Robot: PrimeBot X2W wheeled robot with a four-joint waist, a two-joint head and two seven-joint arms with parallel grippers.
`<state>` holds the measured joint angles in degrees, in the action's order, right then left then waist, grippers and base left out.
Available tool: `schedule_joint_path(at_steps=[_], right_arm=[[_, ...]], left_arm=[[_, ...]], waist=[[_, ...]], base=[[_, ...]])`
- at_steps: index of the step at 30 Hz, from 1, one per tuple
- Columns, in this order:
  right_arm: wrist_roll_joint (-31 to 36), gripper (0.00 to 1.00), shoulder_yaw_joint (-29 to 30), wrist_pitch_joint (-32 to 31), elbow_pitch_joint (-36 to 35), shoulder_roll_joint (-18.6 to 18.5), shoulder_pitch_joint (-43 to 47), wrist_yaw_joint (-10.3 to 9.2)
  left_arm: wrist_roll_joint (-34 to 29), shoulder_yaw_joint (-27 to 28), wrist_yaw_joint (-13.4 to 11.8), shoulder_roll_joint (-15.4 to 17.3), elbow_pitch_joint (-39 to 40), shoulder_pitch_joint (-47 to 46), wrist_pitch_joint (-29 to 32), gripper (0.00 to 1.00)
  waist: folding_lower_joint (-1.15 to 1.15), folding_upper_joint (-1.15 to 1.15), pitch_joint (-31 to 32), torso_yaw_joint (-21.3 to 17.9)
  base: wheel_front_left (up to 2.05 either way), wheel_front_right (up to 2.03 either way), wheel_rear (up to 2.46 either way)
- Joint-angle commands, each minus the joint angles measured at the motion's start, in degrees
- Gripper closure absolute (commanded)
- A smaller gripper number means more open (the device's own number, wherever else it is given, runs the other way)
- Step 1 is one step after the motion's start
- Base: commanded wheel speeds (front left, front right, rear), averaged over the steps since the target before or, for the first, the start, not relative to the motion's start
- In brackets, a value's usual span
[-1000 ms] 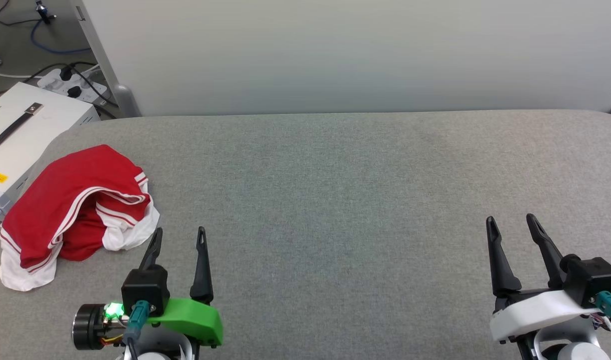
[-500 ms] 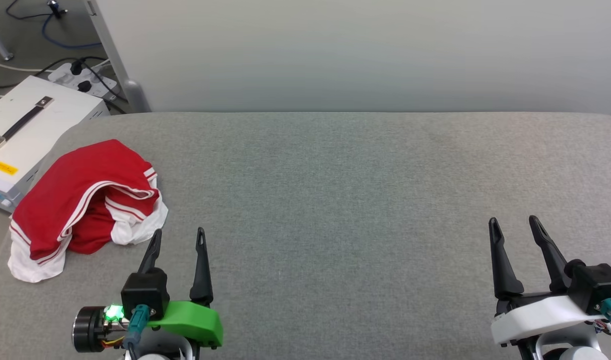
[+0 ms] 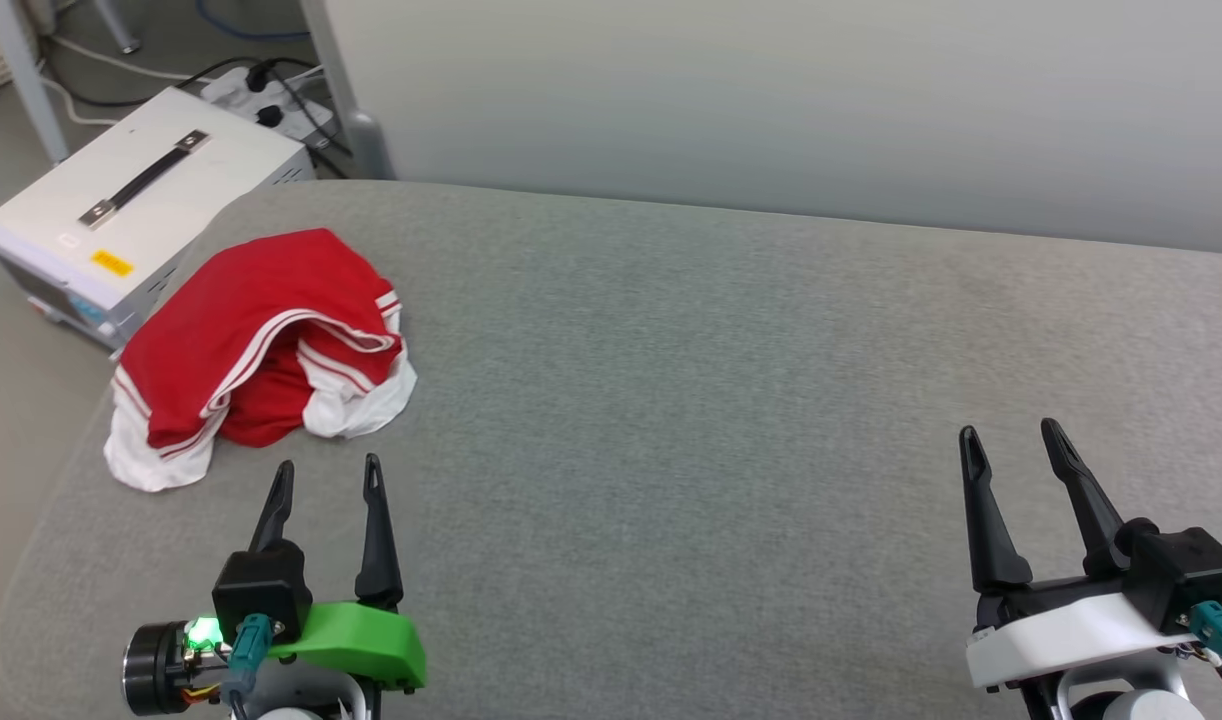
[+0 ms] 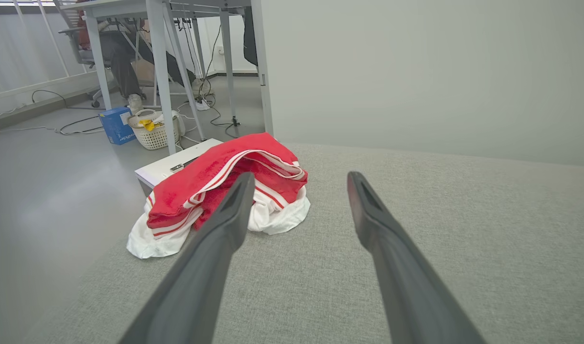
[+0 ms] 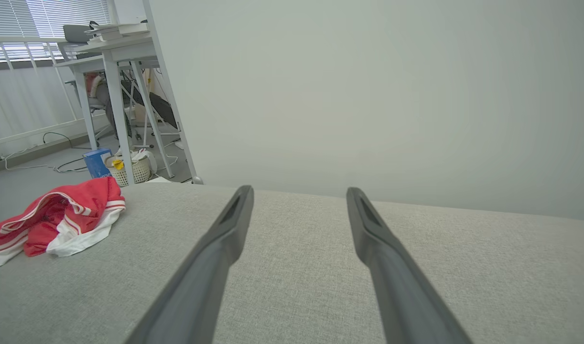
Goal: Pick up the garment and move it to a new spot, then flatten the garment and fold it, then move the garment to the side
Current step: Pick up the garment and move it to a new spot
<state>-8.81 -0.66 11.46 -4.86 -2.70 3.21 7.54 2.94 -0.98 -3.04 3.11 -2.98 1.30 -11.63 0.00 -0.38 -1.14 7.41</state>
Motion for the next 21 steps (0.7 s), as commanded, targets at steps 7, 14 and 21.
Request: schedule_joint_path(at_steps=[7,14,21], right_arm=[[1.02,0.00,-1.28,1.41,-0.98,-0.15,-0.18,-0.05],[1.66,0.00,-2.83,2.27,-1.55,-0.16,-0.14,-0.05],[1.67,0.00,-3.59,3.07,-1.84,-0.17,-0.57,-0.05]], left_arm=[[1.07,0.98,-0.55,-0.20,-0.72,-0.49,-1.21,0.00],[1.89,1.36,-0.95,-0.22,-1.24,-0.27,-2.08,0.00],[2.62,2.08,-1.33,-0.23,-1.60,-0.17,-2.90,0.00]], waist=[[0.00,0.32,-1.34,7.10],[0.00,0.35,-1.66,12.63],[0.00,0.37,-2.18,16.95]], base=[[0.00,0.00,0.00],[0.00,0.00,0.00],[0.00,0.00,0.00]])
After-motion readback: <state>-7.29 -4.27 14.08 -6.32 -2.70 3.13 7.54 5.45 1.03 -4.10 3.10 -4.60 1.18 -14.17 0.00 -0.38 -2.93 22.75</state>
